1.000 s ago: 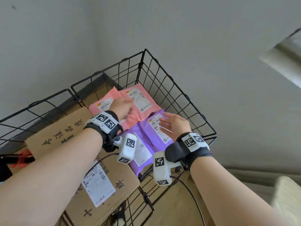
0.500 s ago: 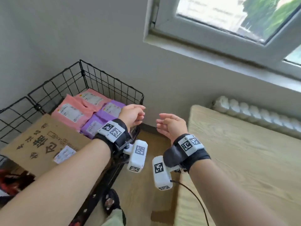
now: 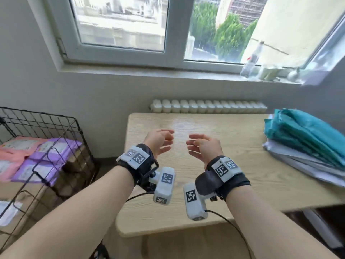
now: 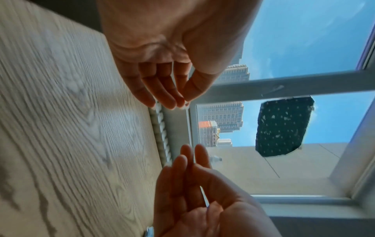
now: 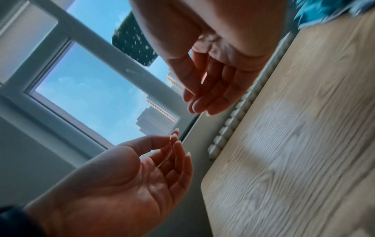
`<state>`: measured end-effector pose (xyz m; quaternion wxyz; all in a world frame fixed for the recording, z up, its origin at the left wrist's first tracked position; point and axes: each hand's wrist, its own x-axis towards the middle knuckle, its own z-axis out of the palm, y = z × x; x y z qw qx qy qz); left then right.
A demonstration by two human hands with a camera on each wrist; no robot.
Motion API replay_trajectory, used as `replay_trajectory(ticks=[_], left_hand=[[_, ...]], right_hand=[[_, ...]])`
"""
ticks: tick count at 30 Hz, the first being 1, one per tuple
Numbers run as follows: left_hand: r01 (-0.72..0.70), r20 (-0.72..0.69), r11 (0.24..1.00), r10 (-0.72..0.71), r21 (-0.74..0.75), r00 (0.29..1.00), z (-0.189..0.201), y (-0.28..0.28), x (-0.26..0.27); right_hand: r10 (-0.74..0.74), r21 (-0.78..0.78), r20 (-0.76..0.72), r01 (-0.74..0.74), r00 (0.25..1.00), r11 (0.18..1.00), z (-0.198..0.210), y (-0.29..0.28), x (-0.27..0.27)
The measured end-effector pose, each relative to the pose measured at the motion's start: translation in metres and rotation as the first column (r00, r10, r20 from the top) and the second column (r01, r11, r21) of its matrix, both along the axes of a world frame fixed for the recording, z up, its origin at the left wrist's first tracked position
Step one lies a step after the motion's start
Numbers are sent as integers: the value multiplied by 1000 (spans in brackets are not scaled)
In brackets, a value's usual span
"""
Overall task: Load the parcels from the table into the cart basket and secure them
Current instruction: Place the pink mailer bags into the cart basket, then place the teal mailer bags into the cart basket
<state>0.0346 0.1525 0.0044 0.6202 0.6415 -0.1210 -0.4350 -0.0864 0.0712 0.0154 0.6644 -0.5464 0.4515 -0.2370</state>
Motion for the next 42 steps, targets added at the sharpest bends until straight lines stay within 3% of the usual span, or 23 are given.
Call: replay_trajectory(ticks=[5,10,21,26,33,42], left_hand=[[99,53,995,-99,5,994,17,-44,-65],[158,104,987,-158,9,982,28,-96,-98],[260,30,965,-259,-18,965,25,-273,-170],[292,-14,956,-292,-30,956,29,-356,-194],[319,-2,948,-319,6,948,28,-434,-221],[156,-12,986,-156,54,988,28,-515,-232]], right_hand=[[-153,-2,45,154,987,988,11,-43,-78],[-251,22,86,250,964,968,17,-88,-127],[-431,-19,20,431,902,902,25,-245,-220],[-458,-90,-29,454,888,886,34,-320,-253],[-494,-90,-114,486,862,869,15,-407,-282],[-397,-118,-194,380,897,917,-8,-538,-299]])
